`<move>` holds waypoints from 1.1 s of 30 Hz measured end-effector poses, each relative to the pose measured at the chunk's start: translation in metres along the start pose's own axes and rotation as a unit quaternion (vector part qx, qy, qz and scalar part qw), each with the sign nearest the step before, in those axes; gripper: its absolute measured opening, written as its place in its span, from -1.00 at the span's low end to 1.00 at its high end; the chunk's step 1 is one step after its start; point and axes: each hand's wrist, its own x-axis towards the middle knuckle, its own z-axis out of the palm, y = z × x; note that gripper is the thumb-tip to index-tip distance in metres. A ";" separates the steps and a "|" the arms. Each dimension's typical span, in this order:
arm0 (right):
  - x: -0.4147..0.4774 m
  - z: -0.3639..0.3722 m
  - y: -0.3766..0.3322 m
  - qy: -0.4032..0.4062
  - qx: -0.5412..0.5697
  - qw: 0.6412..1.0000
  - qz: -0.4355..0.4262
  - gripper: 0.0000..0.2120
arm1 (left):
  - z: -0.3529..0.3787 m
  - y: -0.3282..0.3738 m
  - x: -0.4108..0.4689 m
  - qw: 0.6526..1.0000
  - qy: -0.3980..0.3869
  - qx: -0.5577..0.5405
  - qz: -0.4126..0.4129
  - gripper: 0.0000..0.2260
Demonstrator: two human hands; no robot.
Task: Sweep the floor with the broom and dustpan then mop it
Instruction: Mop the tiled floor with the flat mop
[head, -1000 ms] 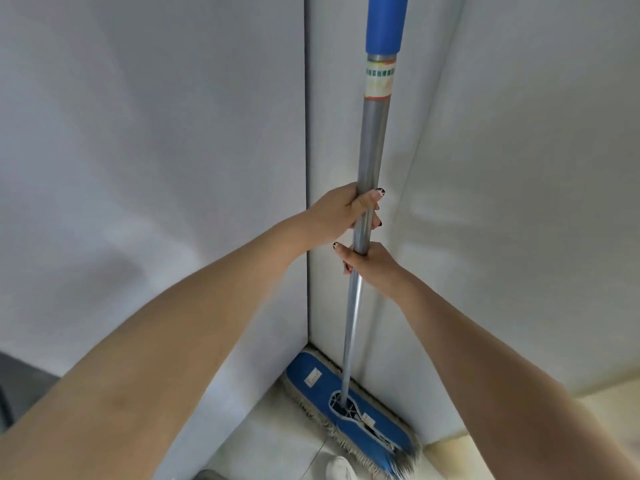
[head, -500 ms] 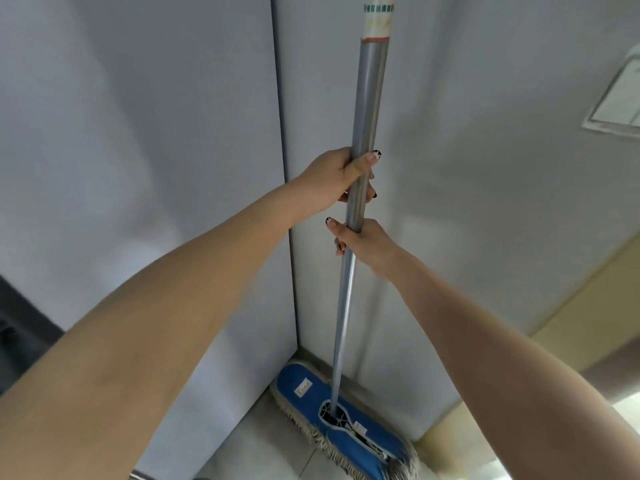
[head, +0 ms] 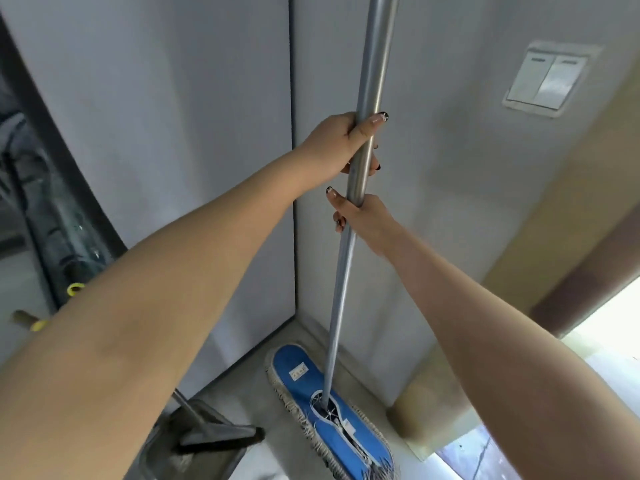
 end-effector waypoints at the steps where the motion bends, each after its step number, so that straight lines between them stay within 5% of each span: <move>1: -0.008 0.002 -0.001 0.002 -0.003 1.000 0.010 -0.62 | 0.002 0.003 -0.009 1.000 0.004 -0.001 -0.005 -0.71; 23: -0.263 0.065 -0.045 -0.091 -0.046 0.995 0.018 -0.58 | -0.006 0.072 -0.261 1.000 0.009 0.028 -0.003 -0.67; 33: -0.347 0.123 -0.057 -0.249 -0.017 0.968 -0.005 -0.63 | -0.021 0.099 -0.389 0.986 0.112 0.097 -0.072 -0.69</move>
